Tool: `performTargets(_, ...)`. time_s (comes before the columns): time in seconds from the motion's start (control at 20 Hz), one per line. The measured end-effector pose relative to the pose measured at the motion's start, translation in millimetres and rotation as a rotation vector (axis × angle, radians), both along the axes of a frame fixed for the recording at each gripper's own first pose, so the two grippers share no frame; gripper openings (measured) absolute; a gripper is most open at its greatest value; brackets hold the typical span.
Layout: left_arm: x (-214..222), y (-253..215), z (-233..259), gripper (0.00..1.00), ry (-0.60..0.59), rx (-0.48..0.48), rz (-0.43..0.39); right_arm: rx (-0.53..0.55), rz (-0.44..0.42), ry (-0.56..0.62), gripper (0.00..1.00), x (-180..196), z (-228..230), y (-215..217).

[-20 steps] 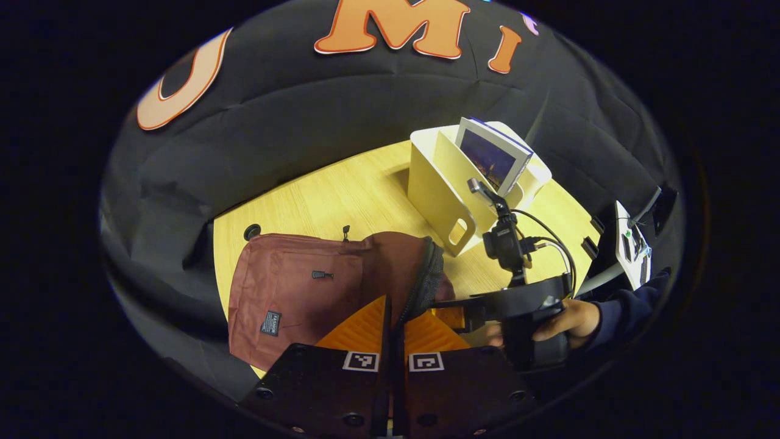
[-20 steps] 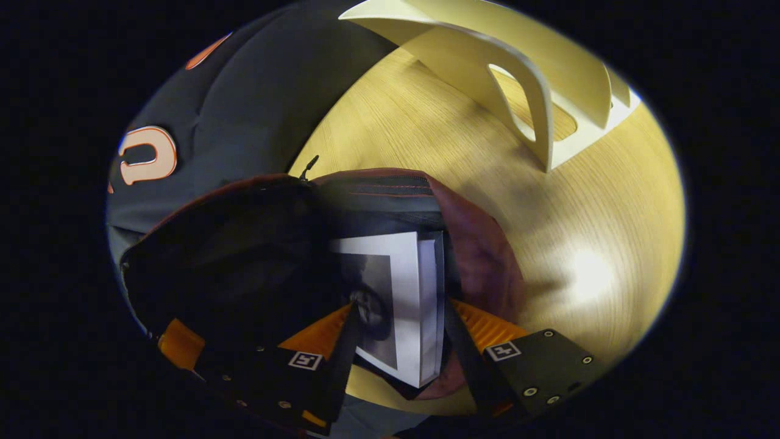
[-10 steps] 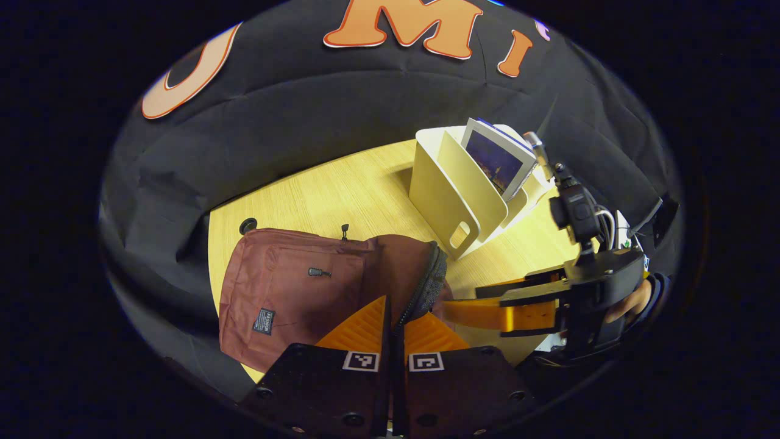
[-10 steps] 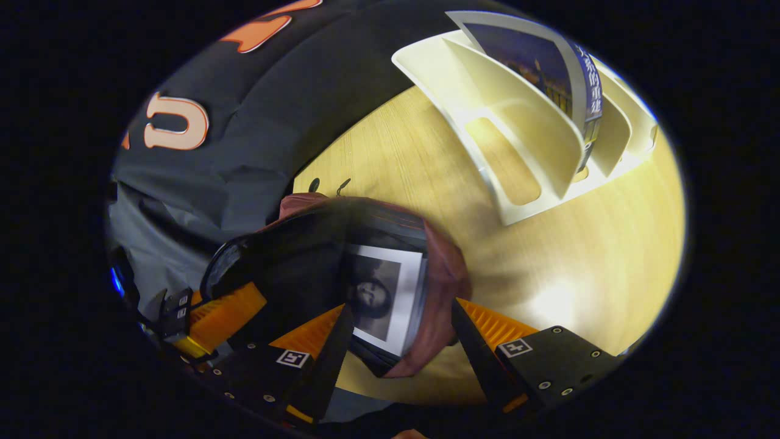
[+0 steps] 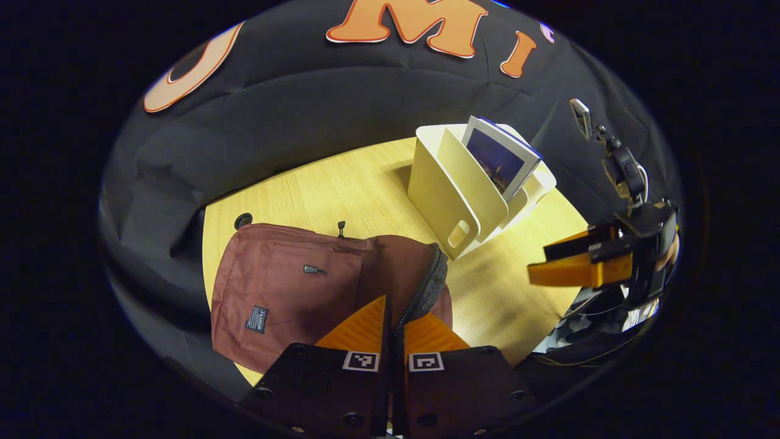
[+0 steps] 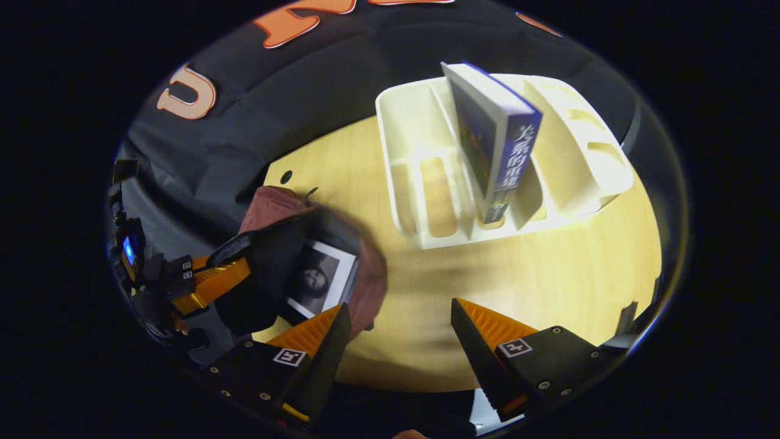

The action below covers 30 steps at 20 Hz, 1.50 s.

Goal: Open the schoolbag, grab two books from the bookshelf and put them into the schoolbag.

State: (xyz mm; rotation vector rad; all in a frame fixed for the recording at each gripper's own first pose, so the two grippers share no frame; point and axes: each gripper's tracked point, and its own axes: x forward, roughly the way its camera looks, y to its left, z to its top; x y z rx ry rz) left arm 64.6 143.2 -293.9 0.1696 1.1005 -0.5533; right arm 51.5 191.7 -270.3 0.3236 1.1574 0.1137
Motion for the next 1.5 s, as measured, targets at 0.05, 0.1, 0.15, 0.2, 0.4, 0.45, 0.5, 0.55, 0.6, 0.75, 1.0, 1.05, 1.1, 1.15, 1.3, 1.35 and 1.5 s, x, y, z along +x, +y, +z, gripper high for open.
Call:
performTargets(0.05, 0, 0, 0, 0.04, 0.0, -0.001, 0.006, -0.041, 0.008, -0.004, 0.98, 4, 5, -15)
performTargets(0.1, 1, 0, -3, 0.04, 0.002, -0.003, 0.008, -0.092, 0.02, -0.011, 0.98, 8, 11, -30)
performTargets(0.15, 2, 1, -5, 0.04, 0.002, -0.002, 0.014, -0.137, 0.026, -0.007, 0.98, 11, 16, -43)
performTargets(0.2, 2, 1, -7, 0.04, 0.005, -0.005, 0.02, -0.155, 0.02, 0.003, 0.98, 15, 23, -51)
performTargets(0.4, 6, 2, -16, 0.04, 0.016, -0.017, 0.069, -0.197, 0.024, 0.007, 0.98, 44, 49, -81)
performTargets(0.45, 7, 1, -19, 0.04, 0.019, -0.022, 0.078, -0.206, 0.03, 0.01, 0.98, 53, 53, -85)
performTargets(0.5, 7, 2, -22, 0.04, 0.022, -0.024, 0.087, -0.201, 0.037, 0.013, 0.98, 63, 57, -88)
performTargets(0.55, 7, 3, -23, 0.04, 0.024, -0.024, 0.096, -0.208, 0.044, 0.015, 0.98, 73, 60, -91)
performTargets(0.6, 9, 3, -26, 0.04, 0.026, -0.023, 0.108, -0.218, 0.059, 0.011, 0.98, 86, 63, -95)
performTargets(0.75, 7, 6, -31, 0.04, 0.034, -0.018, 0.131, -0.249, 0.104, 0.007, 0.98, 120, 63, -101)
performTargets(1.0, 11, 9, -36, 0.04, 0.034, 0.026, 0.159, -0.26, 0.167, 0.059, 0.97, 161, 37, -98)
performTargets(1.05, 11, 9, -37, 0.04, 0.037, 0.031, 0.164, -0.253, 0.172, 0.073, 0.94, 167, 31, -96)
performTargets(1.1, 11, 7, -37, 0.04, 0.042, 0.035, 0.169, -0.252, 0.177, 0.084, 0.92, 173, 24, -95)
performTargets(1.15, 10, 7, -37, 0.04, 0.049, 0.039, 0.177, -0.253, 0.181, 0.096, 0.85, 177, 18, -94)
performTargets(1.3, 9, 7, -40, 0.04, 0.059, 0.055, 0.192, -0.243, 0.187, 0.133, 0.7, 190, 4, -94)
performTargets(1.35, 5, 6, -39, 0.04, 0.061, 0.06, 0.197, -0.244, 0.187, 0.146, 0.71, 193, -1, -94)
performTargets(1.5, 3, 4, -40, 0.04, 0.065, 0.068, 0.219, -0.266, 0.188, 0.166, 0.44, 200, -5, -99)
